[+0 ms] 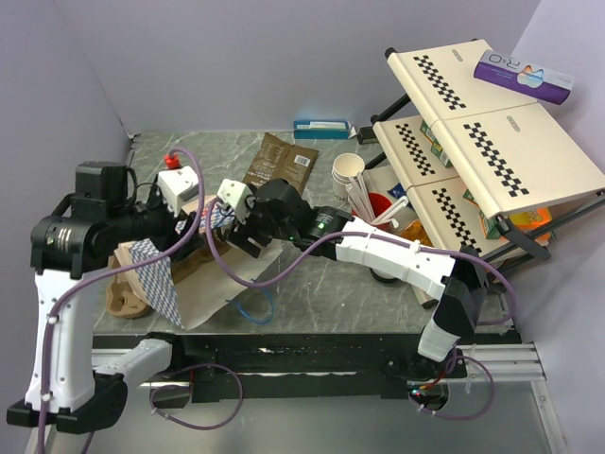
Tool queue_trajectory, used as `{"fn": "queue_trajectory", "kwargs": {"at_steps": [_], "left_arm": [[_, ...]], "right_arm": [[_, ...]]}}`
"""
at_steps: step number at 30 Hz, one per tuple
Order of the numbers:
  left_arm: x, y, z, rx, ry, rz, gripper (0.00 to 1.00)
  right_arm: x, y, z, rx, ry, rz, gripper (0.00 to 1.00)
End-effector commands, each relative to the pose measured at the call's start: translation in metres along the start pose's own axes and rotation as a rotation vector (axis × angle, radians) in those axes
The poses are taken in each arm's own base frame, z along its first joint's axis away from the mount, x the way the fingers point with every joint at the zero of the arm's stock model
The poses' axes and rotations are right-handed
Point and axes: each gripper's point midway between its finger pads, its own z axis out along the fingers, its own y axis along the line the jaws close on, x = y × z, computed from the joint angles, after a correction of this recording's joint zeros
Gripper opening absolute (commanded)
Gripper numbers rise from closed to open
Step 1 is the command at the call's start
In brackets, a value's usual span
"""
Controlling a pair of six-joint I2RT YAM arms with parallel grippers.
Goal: Pack the takeout coffee
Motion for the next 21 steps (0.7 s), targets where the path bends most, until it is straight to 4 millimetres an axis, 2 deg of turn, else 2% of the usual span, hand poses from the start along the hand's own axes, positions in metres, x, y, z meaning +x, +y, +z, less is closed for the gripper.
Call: {"fn": "queue_trajectory", "kwargs": {"at_steps": [1,5,11,12,14,15,17,18,19,21], "left_arm": [[0.001,0.006,0.006,-0.017,0.06,0.05,0.74],[0.01,0.008,0.017,-0.022,0.131,0.101,0.69],[0.02,0.014,0.028,-0.044,0.222,0.161,0.45],[0.021,0.015,0.031,-0.044,0.232,0.167,0.37],[0.024,0.013,0.034,-0.033,0.25,0.189,0.29],[0.027,0.013,0.036,-0.03,0.262,0.192,0.19],[0.026,0.012,0.039,-0.026,0.268,0.2,0.12],[0.025,0.013,0.04,-0.023,0.27,0.202,0.04],[0.024,0.013,0.04,-0.02,0.268,0.21,0.01],[0.023,0.012,0.041,-0.012,0.264,0.212,0.01]], "right_arm": [[-0.032,-0.013,-0.008,0.042,-0.082,0.024,0.0],[-0.033,-0.014,-0.009,0.047,-0.083,0.026,0.0],[-0.03,-0.015,-0.01,0.052,-0.078,0.027,0.0],[-0.027,-0.015,-0.01,0.053,-0.071,0.027,0.0],[-0.027,-0.017,-0.012,0.056,-0.072,0.027,0.0],[-0.024,-0.016,-0.012,0.055,-0.066,0.026,0.0],[-0.023,-0.018,-0.015,0.057,-0.065,0.024,0.0],[-0.021,-0.018,-0.017,0.058,-0.064,0.022,0.0],[-0.022,-0.018,-0.02,0.06,-0.068,0.018,0.0],[-0.02,-0.017,-0.022,0.054,-0.067,-0.002,0.0]]}}
